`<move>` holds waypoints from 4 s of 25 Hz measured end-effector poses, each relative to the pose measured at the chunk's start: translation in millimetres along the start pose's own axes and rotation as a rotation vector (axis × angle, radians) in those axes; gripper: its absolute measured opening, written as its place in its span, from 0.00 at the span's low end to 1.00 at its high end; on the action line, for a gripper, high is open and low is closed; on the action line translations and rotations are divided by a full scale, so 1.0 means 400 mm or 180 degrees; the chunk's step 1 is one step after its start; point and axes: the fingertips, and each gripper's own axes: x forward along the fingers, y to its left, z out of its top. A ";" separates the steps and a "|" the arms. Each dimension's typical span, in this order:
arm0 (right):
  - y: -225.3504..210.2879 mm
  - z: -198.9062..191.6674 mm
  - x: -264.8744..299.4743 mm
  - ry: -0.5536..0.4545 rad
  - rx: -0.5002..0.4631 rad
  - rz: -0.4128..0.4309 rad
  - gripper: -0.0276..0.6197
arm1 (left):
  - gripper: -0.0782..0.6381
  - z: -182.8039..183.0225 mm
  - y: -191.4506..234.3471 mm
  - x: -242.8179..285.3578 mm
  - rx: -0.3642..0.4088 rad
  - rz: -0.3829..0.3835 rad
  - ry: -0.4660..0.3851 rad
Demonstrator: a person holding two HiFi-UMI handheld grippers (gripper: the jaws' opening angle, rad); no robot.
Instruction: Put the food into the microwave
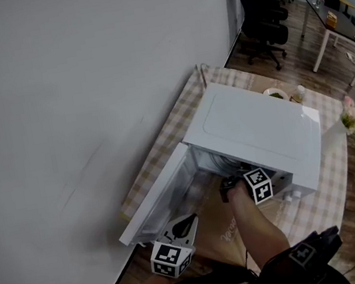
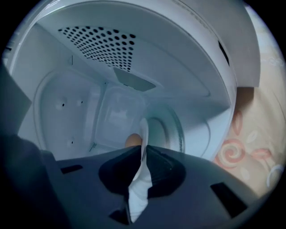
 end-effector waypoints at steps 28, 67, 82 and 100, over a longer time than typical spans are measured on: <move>-0.027 -0.019 -0.027 0.0274 -0.0797 -0.0296 0.13 | 0.12 -0.001 -0.007 -0.016 0.0104 -0.0013 0.0026; -0.081 -0.068 -0.078 0.0288 0.1730 -0.0204 0.11 | 0.12 0.006 -0.046 -0.041 0.0115 -0.0130 -0.0063; -0.055 -0.088 -0.081 0.0101 0.2791 0.0150 0.16 | 0.12 0.017 -0.045 -0.060 0.0231 -0.0152 -0.0049; -0.033 -0.063 -0.073 0.0483 -0.0680 -0.0147 0.24 | 0.12 0.021 -0.053 -0.060 0.0205 -0.0216 -0.0074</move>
